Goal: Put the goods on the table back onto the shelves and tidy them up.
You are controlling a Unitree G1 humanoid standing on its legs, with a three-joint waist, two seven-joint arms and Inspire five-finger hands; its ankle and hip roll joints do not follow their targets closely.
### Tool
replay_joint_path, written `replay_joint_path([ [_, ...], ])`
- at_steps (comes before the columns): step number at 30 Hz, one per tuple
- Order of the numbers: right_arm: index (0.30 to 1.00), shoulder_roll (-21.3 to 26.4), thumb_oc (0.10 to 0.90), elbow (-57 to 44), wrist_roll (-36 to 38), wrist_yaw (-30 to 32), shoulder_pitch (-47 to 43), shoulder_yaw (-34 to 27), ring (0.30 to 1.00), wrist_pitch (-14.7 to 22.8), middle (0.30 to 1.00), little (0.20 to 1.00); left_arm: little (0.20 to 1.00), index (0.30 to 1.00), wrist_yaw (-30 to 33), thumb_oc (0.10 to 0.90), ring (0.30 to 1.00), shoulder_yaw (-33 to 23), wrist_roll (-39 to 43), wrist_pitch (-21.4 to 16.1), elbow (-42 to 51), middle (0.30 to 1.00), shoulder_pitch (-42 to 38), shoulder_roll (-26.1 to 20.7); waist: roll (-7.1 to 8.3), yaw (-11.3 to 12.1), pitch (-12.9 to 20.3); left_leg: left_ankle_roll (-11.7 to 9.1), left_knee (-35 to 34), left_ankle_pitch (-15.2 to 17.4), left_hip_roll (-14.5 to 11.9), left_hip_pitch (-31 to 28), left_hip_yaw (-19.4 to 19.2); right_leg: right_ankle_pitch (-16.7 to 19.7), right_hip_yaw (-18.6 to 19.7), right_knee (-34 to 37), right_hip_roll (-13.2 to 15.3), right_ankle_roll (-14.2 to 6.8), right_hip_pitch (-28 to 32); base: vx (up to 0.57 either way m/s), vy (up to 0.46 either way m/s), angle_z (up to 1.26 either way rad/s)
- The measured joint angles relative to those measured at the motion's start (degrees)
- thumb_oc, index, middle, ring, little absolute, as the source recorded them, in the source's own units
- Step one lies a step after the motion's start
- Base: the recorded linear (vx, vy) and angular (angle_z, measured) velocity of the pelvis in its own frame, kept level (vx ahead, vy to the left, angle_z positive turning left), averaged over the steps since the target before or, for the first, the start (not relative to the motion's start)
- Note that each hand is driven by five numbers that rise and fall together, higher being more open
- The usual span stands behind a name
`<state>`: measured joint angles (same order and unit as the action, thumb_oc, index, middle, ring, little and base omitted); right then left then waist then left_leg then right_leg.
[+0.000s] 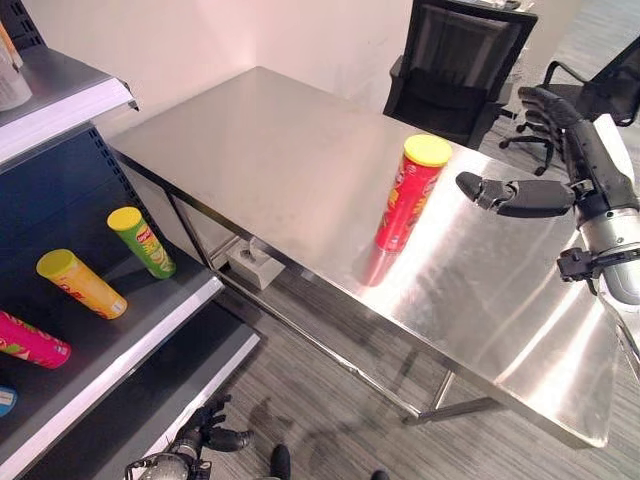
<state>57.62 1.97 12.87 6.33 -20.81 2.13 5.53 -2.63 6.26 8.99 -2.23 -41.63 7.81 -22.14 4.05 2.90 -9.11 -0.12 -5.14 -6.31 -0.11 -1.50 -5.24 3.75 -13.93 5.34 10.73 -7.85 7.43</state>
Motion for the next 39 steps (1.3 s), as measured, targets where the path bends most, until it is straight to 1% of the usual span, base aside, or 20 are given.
replay_joint_path([
  [3, 0.9, 0.0, 0.8, 0.08, -0.42, -0.06, -0.38, 0.71, 0.9, -0.28, 0.9, 0.9, 0.9, 0.9, -0.07, 0.8, 0.9, 0.08, -0.09, 0.02, -0.02, 0.9, 0.8, 0.01, 0.35, 0.83, -0.2, -0.01, -0.01, 0.01, -0.65, -0.27, -0.31, -0.01, -0.03, 0.0, -0.63, -0.01, 0.15, 0.03, 0.032, -0.05],
  [5, 0.9, 0.0, 0.8, 0.6, -0.45, -0.4, -1.46, 1.62, 0.9, -0.66, 0.9, 0.9, 0.9, 0.9, -0.11, 0.8, 0.9, 0.14, -0.11, 0.07, -0.07, 0.9, 1.4, 0.01, 0.81, 0.83, -0.45, -0.08, -0.02, 0.05, -1.03, -0.29, -0.38, -0.02, -0.02, 0.0, -1.03, -0.02, 0.14, 0.03, 0.02, -0.04],
  [7, 0.9, 0.0, 0.8, 2.84, -0.44, -1.01, -3.23, 2.75, 0.9, -0.75, 0.9, 0.9, 0.9, 0.9, -0.19, 0.8, 0.9, 0.49, -0.12, 0.07, -0.07, 0.9, 1.73, 0.07, 0.96, 0.88, -0.54, -1.09, -0.03, 0.81, -1.56, -0.37, -0.37, -0.07, -0.09, 0.0, -1.52, -0.06, 0.14, 0.03, 0.002, -0.04],
  [8, 0.9, 0.0, 0.8, 4.9, -0.42, -1.03, -4.33, 3.68, 0.9, -1.24, 0.9, 0.9, 0.9, 0.9, -0.26, 0.8, 0.9, 0.42, -0.13, 0.05, -0.07, 0.9, 1.73, 0.06, 1.71, 1.18, -0.93, -1.1, -0.03, 0.97, -1.72, -0.35, -0.45, -0.27, -0.09, 0.02, -1.62, -0.12, 0.11, 0.03, -0.006, -0.02],
  [10, 0.9, 0.0, 0.8, 5.73, -0.38, -1.31, -4.49, 4.47, 0.9, -1.23, 0.9, 0.9, 0.9, 0.9, -0.25, 0.8, 0.9, 0.39, -0.14, 0.12, -0.07, 0.9, 1.98, -0.1, 2.85, 1.28, -1.09, -1.19, -0.06, 0.94, -1.61, -0.1, -0.51, -1.01, -0.09, 0.04, -1.48, -0.06, -0.04, 0.02, -0.005, 0.0],
  [12, 0.9, 0.0, 0.8, 6.3, -0.34, -2.12, -4.51, 4.91, 0.9, -1.23, 0.9, 0.9, 0.9, 0.9, -0.38, 0.8, 0.9, 0.44, -0.14, 0.11, -0.07, 0.9, 2.73, -0.05, 3.21, 1.55, -1.01, -1.71, -0.18, 1.01, -1.75, 0.06, -0.44, -1.13, -0.12, 0.04, -1.53, -0.11, -0.06, 0.01, -0.001, 0.02],
  [16, 0.9, 0.01, 0.8, 6.59, 0.15, -2.39, -4.77, 5.4, 0.9, -1.23, 0.9, 0.9, 0.9, 0.9, -0.38, 0.8, 0.9, 0.44, -0.13, 0.14, -0.13, 0.9, 3.96, -0.06, 3.25, 1.78, -0.98, -1.73, -0.23, 0.96, -2.1, 0.49, -0.31, -1.56, -0.37, 0.05, -1.62, -0.22, -0.3, 0.01, -0.007, 0.05],
  [20, 0.9, 0.08, 0.8, 6.65, 1.18, -3.05, -5.9, 8.06, 0.9, -1.23, 0.9, 0.9, 0.9, 0.9, -0.39, 0.8, 0.9, 0.46, -0.13, 0.14, -0.13, 0.9, 4.48, -0.06, 3.31, 1.85, -0.94, -1.84, -0.06, 0.53, -2.07, 0.88, 0.28, -1.32, -1.53, 0.04, -1.63, 0.11, -0.32, 0.01, -0.007, 0.09],
  [24, 0.9, 0.08, 0.8, 6.69, 1.32, -3.75, -6.73, 10.12, 0.9, -1.23, 0.9, 0.9, 0.9, 0.9, -0.35, 0.8, 0.9, 0.45, -0.12, 0.12, -0.12, 0.9, 4.45, -0.07, 3.31, 2.71, -0.93, -1.96, -0.02, 0.17, -1.91, 1.1, 1.09, -1.27, -1.93, 0.03, -1.84, 0.2, -0.26, 0.02, -0.004, 0.08],
  [29, 0.9, 0.07, 0.8, 10.45, 1.21, -3.76, -10.54, 13.24, 0.9, -1.57, 0.9, 0.9, 0.9, 0.9, -0.2, 0.8, 0.9, 0.46, -0.12, 0.08, -0.08, 0.9, 3.38, -0.07, 3.27, 2.74, -0.91, -1.97, -0.02, 0.19, -1.92, 1.15, 1.36, -1.41, -2.97, 0.03, -1.9, 0.27, -0.06, 0.03, 0.002, 0.04],
  [39, 0.9, 0.05, 0.8, 11.09, 1.12, -3.65, -11.45, 13.61, 0.9, -2.41, 0.9, 0.9, 0.9, 0.9, 0.09, 0.8, 0.9, 0.44, -0.08, 0.08, -0.09, 0.9, 3.58, -0.02, 2.72, 2.92, -0.62, -1.99, -0.04, 0.18, -1.96, 1.16, 1.58, -1.54, -3.06, 0.04, -1.79, 0.39, -0.01, 0.0, 0.0, 0.0],
])
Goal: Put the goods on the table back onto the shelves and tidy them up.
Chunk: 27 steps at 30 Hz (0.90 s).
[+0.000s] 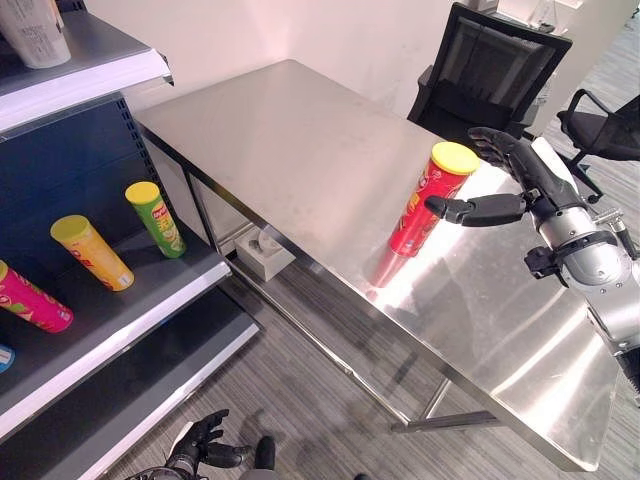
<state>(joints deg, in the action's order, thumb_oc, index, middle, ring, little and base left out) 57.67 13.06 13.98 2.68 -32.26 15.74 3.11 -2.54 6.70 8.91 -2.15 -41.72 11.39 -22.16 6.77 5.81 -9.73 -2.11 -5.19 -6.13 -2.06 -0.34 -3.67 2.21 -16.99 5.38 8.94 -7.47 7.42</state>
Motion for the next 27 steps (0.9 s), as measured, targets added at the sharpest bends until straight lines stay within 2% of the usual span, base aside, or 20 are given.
replay_joint_path([
  [13, 0.9, -0.04, 0.8, 2.74, -0.06, 0.11, -4.08, 3.86, 0.9, -0.26, 0.9, 0.9, 0.9, 0.9, 0.7, 0.8, 0.9, 0.0, 0.01, 0.02, -0.14, 0.9, 0.47, 0.06, 0.0, 1.77, 0.0, -0.06, 0.02, -0.06, 0.02, -0.03, 0.24, 0.0, -0.14, 0.0, -0.17, 0.01, 0.13, 0.0, 0.0, 0.0],
  [24, 0.9, -0.5, 0.8, 4.7, -0.39, 0.11, -4.15, 4.29, 0.9, -0.73, 0.9, 0.9, 0.9, 0.9, 0.85, 0.8, 0.9, 0.01, 0.0, 0.02, -0.39, 0.9, 0.82, 0.06, 0.0, 2.17, 0.01, -0.11, 0.01, -0.11, 0.0, -0.03, 0.63, 0.0, -0.29, 0.0, -0.28, 0.01, 0.26, 0.0, 0.0, 0.0],
  [25, 0.801, -1.0, 0.734, 4.7, -0.53, 0.11, -4.15, 4.29, 0.801, -0.8, 0.801, 0.801, 0.9, 0.9, 0.86, 0.8, 0.9, 0.02, 0.0, 0.03, -0.47, 0.9, 0.86, 0.07, 0.0, 2.11, 0.01, -0.11, 0.01, -0.12, -0.02, -0.02, 0.63, 0.0, -0.29, 0.0, -0.3, 0.01, 0.24, 0.0, 0.0, 0.0],
  [26, 0.3, -1.27, 0.4, 4.7, -0.78, 0.11, -4.15, 4.29, 0.3, -0.86, 0.3, 0.3, 0.9, 0.9, 0.86, 0.8, 0.9, 0.02, 0.0, 0.03, -0.47, 0.9, 0.86, 0.06, 0.0, 2.11, 0.01, -0.11, 0.01, -0.12, -0.02, -0.02, 0.63, 0.0, -0.29, 0.0, -0.3, 0.01, 0.25, 0.0, 0.0, 0.0],
  [27, 0.3, -1.58, 0.4, 4.7, -1.09, 0.13, -4.15, 4.29, 0.3, -0.88, 0.3, 0.3, 0.9, 0.9, 0.88, 0.8, 0.9, 0.02, 0.0, 0.03, -0.47, 0.9, 0.87, 0.06, 0.0, 2.17, 0.01, -0.11, 0.01, -0.12, -0.02, -0.02, 0.64, 0.0, -0.3, 0.0, -0.3, 0.01, 0.25, 0.0, 0.0, 0.0],
])
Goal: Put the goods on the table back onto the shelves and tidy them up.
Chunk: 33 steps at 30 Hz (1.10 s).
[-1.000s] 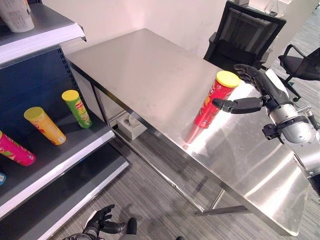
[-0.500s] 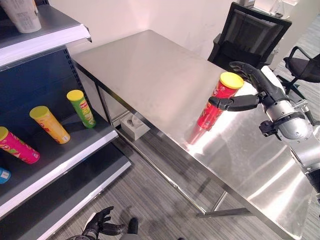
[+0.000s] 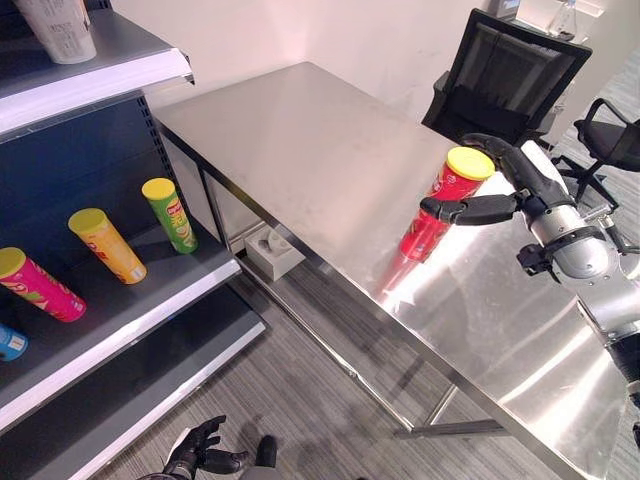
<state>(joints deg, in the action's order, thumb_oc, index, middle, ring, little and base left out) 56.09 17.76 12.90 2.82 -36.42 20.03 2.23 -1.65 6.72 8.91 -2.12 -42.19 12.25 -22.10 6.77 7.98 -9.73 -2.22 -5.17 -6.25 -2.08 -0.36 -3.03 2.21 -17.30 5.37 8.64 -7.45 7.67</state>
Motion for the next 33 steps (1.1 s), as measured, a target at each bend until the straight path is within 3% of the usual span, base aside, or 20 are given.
replay_joint_path([
  [5, 0.3, -2.54, 0.4, 0.0, -0.43, 1.66, -0.65, -0.15, 0.3, -0.07, 0.3, 0.3, 0.9, 0.9, 0.07, 0.8, 0.9, 0.01, 0.01, 0.01, 0.01, 0.9, 0.04, 0.0, 0.02, 0.24, 0.01, 0.0, 0.0, 0.0, 0.0, 0.0, 0.0, 0.0, 0.0, 0.0, -0.01, 0.0, 0.0, 0.0, 0.0, 0.0],
  [17, 0.3, -3.25, 0.4, -0.23, -1.42, 2.64, -0.61, -0.41, 0.3, -0.19, 0.3, 0.3, 0.9, 0.9, 0.09, 0.8, 0.9, -0.07, 0.01, 0.04, 0.03, 0.9, 0.17, 0.0, 0.07, 0.46, 0.04, 0.0, 0.0, -0.01, -0.06, -0.01, 0.04, -0.01, 0.04, 0.01, -0.01, 0.0, 0.01, 0.0, -0.006, 0.0],
  [21, 0.3, -3.6, 0.4, -4.31, -1.37, 2.62, 2.33, -4.15, 0.3, -0.31, 0.3, 0.3, 0.9, 0.9, 0.13, 0.8, 0.9, -1.08, 0.04, 0.07, 0.39, 0.9, 0.45, 0.12, 0.06, 0.57, 0.04, -0.04, 0.01, -0.04, -0.14, -0.01, 0.15, -0.05, -0.02, 0.02, -0.07, 0.0, 0.08, -0.02, -0.062, 0.02],
  [25, 0.3, -6.32, 0.4, -14.43, 0.02, 3.11, 8.74, -13.79, 0.3, 1.89, 0.3, 0.3, 0.9, 0.9, 0.24, 0.8, 0.9, -3.49, 0.32, 0.06, 0.53, 0.9, 0.65, 0.41, -0.23, 0.68, 0.14, -0.49, 0.01, -0.33, -0.47, -0.31, 1.43, -0.59, -1.45, 0.07, -0.52, 0.14, 1.24, -0.11, -0.189, 0.2],
  [29, 0.3, -9.35, 0.4, -19.52, 4.43, 3.83, 8.88, -17.2, 0.3, 5.08, 0.3, 0.3, 0.9, 0.9, 0.12, 0.8, 0.9, -3.11, 1.31, -0.12, 0.41, 0.9, 0.2, 1.02, -2.12, 2.12, 0.0, -2.37, 0.78, -1.88, -1.16, 2.51, 6.18, -1.39, -5.03, 0.07, -2.67, 0.87, 1.43, -0.2, -0.209, 0.55],
  [31, 0.3, -9.41, 0.4, -20.92, 6.01, 3.64, 8.89, -17.41, 0.3, 5.59, 0.3, 0.3, 0.9, 0.9, 0.05, 0.8, 0.9, -2.88, 2.01, -0.05, 0.39, 0.9, 0.0, 1.48, -3.46, 3.95, -0.27, -3.11, 0.81, -2.28, -2.07, 3.5, 7.55, -1.89, -6.21, 0.4, -3.64, 1.62, 1.31, -0.21, -0.138, 0.56],
  [33, 0.3, -9.3, 0.4, -23.01, 6.74, 3.46, 8.82, -17.34, 0.3, 6.62, 0.3, 0.3, 0.9, 0.9, 0.11, 0.8, 0.9, -2.96, 2.11, -0.05, -0.28, 0.9, -0.06, 1.51, -6.01, 7.34, -1.34, -5.48, 0.82, -4.18, -3.57, 5.91, 11.52, -2.51, -9.77, -0.02, -6.67, 3.3, 1.13, -0.35, -0.029, 1.14],
])
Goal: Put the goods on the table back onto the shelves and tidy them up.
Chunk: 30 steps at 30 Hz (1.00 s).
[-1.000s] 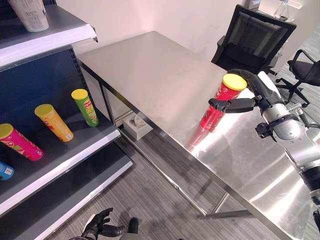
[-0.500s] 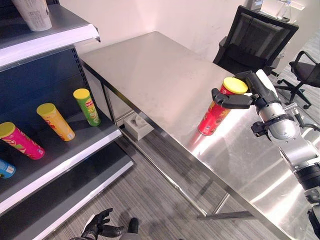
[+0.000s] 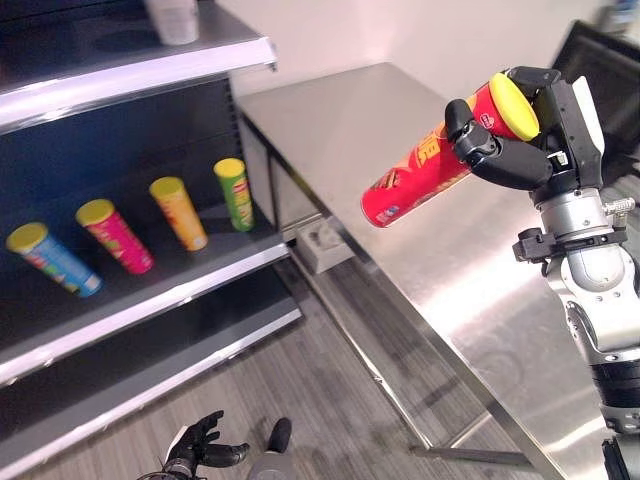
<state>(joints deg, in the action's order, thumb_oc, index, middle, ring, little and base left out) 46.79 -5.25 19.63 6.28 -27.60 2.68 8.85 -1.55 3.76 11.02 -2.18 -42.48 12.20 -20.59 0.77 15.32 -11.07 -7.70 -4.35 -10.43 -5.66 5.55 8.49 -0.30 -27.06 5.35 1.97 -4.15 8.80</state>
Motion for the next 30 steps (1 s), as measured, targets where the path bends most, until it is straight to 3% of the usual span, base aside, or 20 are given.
replay_joint_path([
  [2, 0.3, 5.81, 0.4, -0.42, 1.09, -0.79, -1.06, 1.47, 0.3, 0.44, 0.3, 0.3, 0.9, 0.9, -0.35, 0.8, 0.9, 0.75, -0.02, -0.53, 0.9, 0.9, -1.89, 0.74, -3.16, 1.27, -1.91, -6.14, -0.02, -6.4, 0.2, 6.63, -7.09, 0.13, -7.73, -0.09, -0.04, 3.68, -1.67, -0.36, 0.126, 1.97],
  [3, 0.3, 5.44, 0.4, -0.64, 0.99, -1.58, -1.11, 4.61, 0.3, 0.43, 0.3, 0.3, 0.9, 0.9, -0.33, 0.8, 0.9, 0.28, -0.05, -0.22, -0.3, 0.9, -0.72, 0.47, -1.3, 2.62, -3.08, 0.21, 6.71, 2.42, -0.46, 5.49, -14.54, 0.81, -8.22, -0.13, 2.93, 3.95, -1.6, -0.25, 0.292, 1.56],
  [5, 0.3, 5.83, 0.4, -3.61, 0.7, -3.62, 2.36, 6.07, 0.3, 0.11, 0.3, 0.3, 0.9, 0.9, -0.39, 0.8, 0.9, -0.02, -0.39, 0.22, -4.43, 0.9, 1.59, 0.59, -0.05, -2.31, -3.82, -7.74, 18.36, 10.59, -11.88, -4.99, -14.89, 1.26, -10.54, -1.1, 7.16, 3.8, 3.26, -0.24, 0.522, 1.08],
  [7, 0.3, 3.11, 0.4, -9.12, 0.67, -3.79, 4.4, 3.0, 0.3, -0.02, 0.3, 0.3, 0.9, 0.9, 0.01, 0.8, 0.9, -0.68, -2.88, 1.4, -4.72, 0.9, 2.5, -1.04, -2.44, -8.59, -2.45, -7.79, 14.74, 10.14, -18.95, -11.17, -17.8, 2.53, -11.23, -4.39, 9.64, 1.83, 3.34, -0.15, 0.596, 1.12],
  [8, 0.3, 2.29, 0.4, -10.84, 0.67, -3.69, 5.21, 1.58, 0.3, -0.06, 0.3, 0.3, 0.9, 0.9, -0.17, 0.8, 0.9, -0.55, -2.5, 1.2, -3.08, 0.9, 2.93, 0.65, -5.23, -10.66, -0.72, -5.67, 4.12, 2.54, -16.21, -15.04, -18.27, 3.48, -10.64, -6.82, 13.06, 0.35, 3.24, -0.15, 0.612, 1.13],
  [9, 0.3, 1.9, 0.4, -11.13, 0.54, -4.04, 5.26, 1.54, 0.3, 0.0, 0.3, 0.3, 0.9, 0.9, -0.34, 0.8, 0.9, -0.1, -2.34, 0.9, -1.1, 0.9, 2.74, 2.23, -6.23, -11.14, 0.49, -6.02, 0.63, 4.19, -13.06, -17.54, -19.98, 4.54, -10.66, -9.52, 16.3, -1.33, 2.38, -0.19, 0.648, 0.61],
  [10, 0.3, -1.12, 0.4, -11.15, 0.2, -5.39, 5.61, 3.54, 0.3, -0.06, 0.3, 0.3, 0.9, 0.9, -0.47, 0.8, 0.9, 0.91, -2.3, 0.41, 0.31, 0.9, 0.6, 2.88, -4.42, -9.6, 1.34, -2.66, -0.79, 6.83, -7.51, -17.94, -19.6, 2.78, -10.89, -16.57, 23.98, -4.2, -2.43, -0.19, 0.614, 0.15],
  [11, 0.3, -1.75, 0.4, -11.24, -0.86, -6.95, 5.57, 6.86, 0.3, -0.06, 0.3, 0.3, 0.9, 0.9, -0.47, 0.8, 0.9, 1.0, -2.4, 0.02, 0.4, 0.9, -1.36, 2.37, -3.57, -8.96, 1.62, -1.76, -0.76, 7.38, -5.57, -17.34, -19.24, 2.4, -10.81, -11.34, 21.52, -4.02, -4.0, -0.2, 0.627, 0.28],
  [12, 0.3, -3.53, 0.4, -11.17, -3.24, -8.88, 7.11, 8.64, 0.3, -0.72, 0.3, 0.3, 0.9, 0.9, -0.77, 0.8, 0.9, 0.71, -3.64, -0.21, 0.65, 0.9, -3.11, 0.75, -0.09, -8.5, 2.58, -2.6, 4.01, 8.77, -1.62, -13.68, -18.42, 9.71, -12.41, -6.75, 21.09, 0.01, -4.18, -0.17, 0.562, 0.45],
  [13, 0.3, -6.84, 0.4, -11.04, -5.14, -9.08, 8.78, 8.45, 0.3, -2.16, 0.3, 0.3, 0.9, 0.9, -0.95, 0.8, 0.9, 0.73, -4.67, -0.79, 1.8, 0.9, -3.69, -0.8, 3.09, -7.97, 2.08, 1.5, 17.95, 14.97, 1.26, -5.0, -17.58, 15.25, -8.72, -6.11, 25.63, 1.34, -4.01, -0.22, 0.509, 0.85],
  [14, 0.3, -5.36, 0.4, -11.02, -6.34, -8.64, 10.13, 8.12, 0.3, -2.16, 0.3, 0.3, 0.9, 0.9, -1.58, 0.8, 0.9, 4.46, -5.74, -1.67, 2.72, 0.9, -3.72, -1.32, -0.83, -7.6, 3.26, 6.33, 8.43, 10.92, 3.63, -2.81, -16.91, 19.43, -7.21, -10.31, 27.6, -0.41, -4.83, -0.22, 0.46, 0.51],
  [15, 0.3, -7.78, 0.4, -10.91, -7.38, -8.37, 11.03, 10.01, 0.3, -2.74, 0.3, 0.3, 0.9, 0.9, -0.96, 0.8, 0.9, 4.12, -6.76, -1.3, 2.15, 0.9, -3.49, -2.92, 0.85, -7.14, 2.95, 8.69, 5.03, 8.8, 6.51, -5.76, -17.68, 19.84, -3.74, -14.34, 29.99, -2.68, -7.24, -0.22, 0.416, 0.66],
  [17, 0.3, -6.39, 0.4, -11.02, -10.53, -8.93, 11.22, 12.97, 0.3, -2.89, 0.3, 0.3, 0.9, 0.9, -0.1, 0.8, 0.9, 1.04, -6.81, -0.48, 2.25, 0.9, -4.08, -3.54, -1.41, -8.23, 0.57, 11.35, 2.28, 6.65, 5.26, -5.2, -14.86, -0.4, 8.86, -25.26, 14.71, -3.53, -14.31, -0.08, 0.225, 0.64],
  [20, 0.3, 0.66, 0.4, -10.07, -15.01, -9.89, 11.09, 15.76, 0.3, -2.96, 0.3, 0.3, 0.9, 0.9, -0.12, 0.8, 0.9, 1.4, -6.82, -0.05, 2.51, 0.9, -0.83, -2.43, 1.17, -8.15, 0.58, 11.22, 1.67, 6.59, 8.92, -6.82, -11.01, -6.86, 15.7, -17.49, -5.21, 3.55, -13.59, 0.06, -0.006, 0.62],
  [21, 0.3, -1.58, 0.4, -8.44, -15.32, -9.84, 10.43, 15.91, 0.3, -2.95, 0.3, 0.3, 0.9, 0.9, -0.06, 0.8, 0.9, 2.01, -6.7, 0.05, 2.6, 0.9, 1.1, -0.84, 1.61, -7.41, 0.68, 9.87, 0.62, 7.15, 9.48, -7.17, -10.87, -2.86, 16.59, -10.15, -5.93, 7.81, -10.78, 0.14, -0.103, 0.47],
  [25, 0.3, -4.08, 0.4, -8.95, -16.87, -9.94, 11.89, 17.29, 0.3, -3.01, 0.3, 0.3, 0.9, 0.9, -0.25, 0.8, 0.9, 2.59, -6.67, 0.14, 4.02, 0.9, 3.57, 3.24, -0.52, -6.7, 0.04, 9.61, -0.35, 7.44, 10.6, -5.75, -7.92, 2.26, 9.72, -0.02, -5.0, 8.02, -5.1, 0.03, 0.004, 1.01],
  [26, 0.3, -2.68, 0.4, -8.17, -17.14, -9.81, 11.73, 17.09, 0.3, -2.99, 0.3, 0.3, 0.9, 0.9, -0.37, 0.8, 0.9, 3.0, -6.68, 0.09, 4.62, 0.9, 0.91, 2.56, -0.2, -6.55, -1.65, 4.81, 6.19, 9.65, 10.65, -1.02, -11.68, 2.23, 5.47, -0.49, -1.97, 9.09, -5.4, -0.07, 0.263, 2.1],
  [28, 0.3, -3.58, 0.4, -4.69, -19.38, -9.85, 10.38, 17.2, 0.3, -3.17, 0.3, 0.3, 0.9, 0.9, 0.11, 0.8, 0.9, 2.42, -6.62, -0.21, 5.45, 0.9, -2.49, -0.02, 0.53, -6.29, -4.37, -0.82, 15.47, 8.95, -3.46, 7.35, -11.11, 1.65, 6.65, -0.15, 1.58, 7.37, -5.11, 0.18, 0.427, 0.49],
  [29, 0.3, -8.56, 0.4, 2.57, -19.75, -8.25, 8.68, 17.32, 0.3, -3.28, 0.3, 0.3, 0.9, 0.9, 0.05, 0.8, 0.9, 1.57, -6.63, 0.07, 3.17, 0.9, -1.65, -0.89, -2.05, -6.16, -4.97, -4.05, 1.78, 6.94, -13.66, 4.0, -1.05, 1.68, 11.34, -0.08, 1.69, 2.01, -2.92, 0.28, 0.505, -1.51],
  [30, 0.3, -5.2, 0.4, 3.87, -23.25, -7.82, 9.61, 16.24, 0.3, -5.67, 0.3, 0.3, 0.9, 0.9, -0.25, 0.8, 0.9, 2.47, -6.65, 0.11, 2.84, 0.9, 0.93, 0.78, -5.77, -8.2, -3.71, -0.15, -0.95, 5.79, -6.86, 1.45, -0.95, 0.21, 11.74, -1.11, 8.52, -1.7, -0.77, 0.21, 0.476, -1.52],
])
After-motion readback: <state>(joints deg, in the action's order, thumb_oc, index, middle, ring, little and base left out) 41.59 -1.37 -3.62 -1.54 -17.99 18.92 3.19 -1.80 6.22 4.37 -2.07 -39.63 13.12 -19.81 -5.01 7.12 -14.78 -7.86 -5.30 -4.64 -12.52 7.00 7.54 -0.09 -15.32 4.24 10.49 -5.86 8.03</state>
